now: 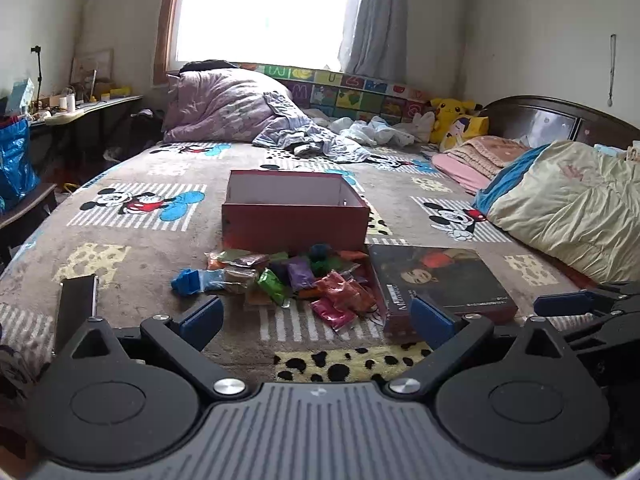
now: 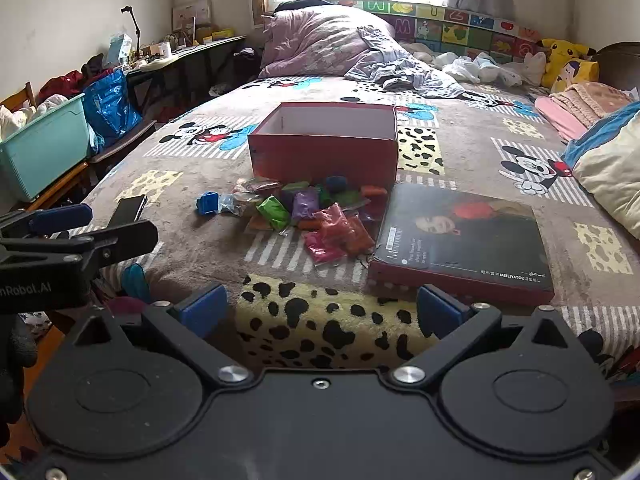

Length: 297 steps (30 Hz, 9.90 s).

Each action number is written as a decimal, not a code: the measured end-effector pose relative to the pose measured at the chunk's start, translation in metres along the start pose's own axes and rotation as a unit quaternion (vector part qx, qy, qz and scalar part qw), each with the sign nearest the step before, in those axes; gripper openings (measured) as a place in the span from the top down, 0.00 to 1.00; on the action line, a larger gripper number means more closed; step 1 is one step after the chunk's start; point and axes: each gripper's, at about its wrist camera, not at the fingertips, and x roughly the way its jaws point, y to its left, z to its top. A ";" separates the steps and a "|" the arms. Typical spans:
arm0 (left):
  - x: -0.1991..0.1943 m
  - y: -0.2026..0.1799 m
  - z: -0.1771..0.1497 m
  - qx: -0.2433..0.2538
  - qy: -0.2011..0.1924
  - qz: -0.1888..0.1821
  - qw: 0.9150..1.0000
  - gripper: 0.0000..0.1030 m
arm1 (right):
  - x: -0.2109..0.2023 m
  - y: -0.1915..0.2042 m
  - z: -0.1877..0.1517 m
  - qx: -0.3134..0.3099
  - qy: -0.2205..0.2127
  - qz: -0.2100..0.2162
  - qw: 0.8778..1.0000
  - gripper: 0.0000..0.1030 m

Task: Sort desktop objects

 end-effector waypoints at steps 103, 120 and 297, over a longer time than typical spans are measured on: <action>0.130 0.022 -0.006 0.018 0.024 -0.004 1.000 0.03 | 0.092 -0.049 0.024 -0.009 -0.074 0.009 0.997 0.00; 0.235 0.077 0.007 -0.045 0.019 0.026 0.998 0.03 | 0.170 -0.050 0.031 -0.011 -0.015 0.025 1.000 0.00; 0.342 0.060 0.128 -0.022 0.059 0.026 0.998 0.52 | 0.249 -0.003 -0.026 -0.085 -0.059 0.175 0.979 0.61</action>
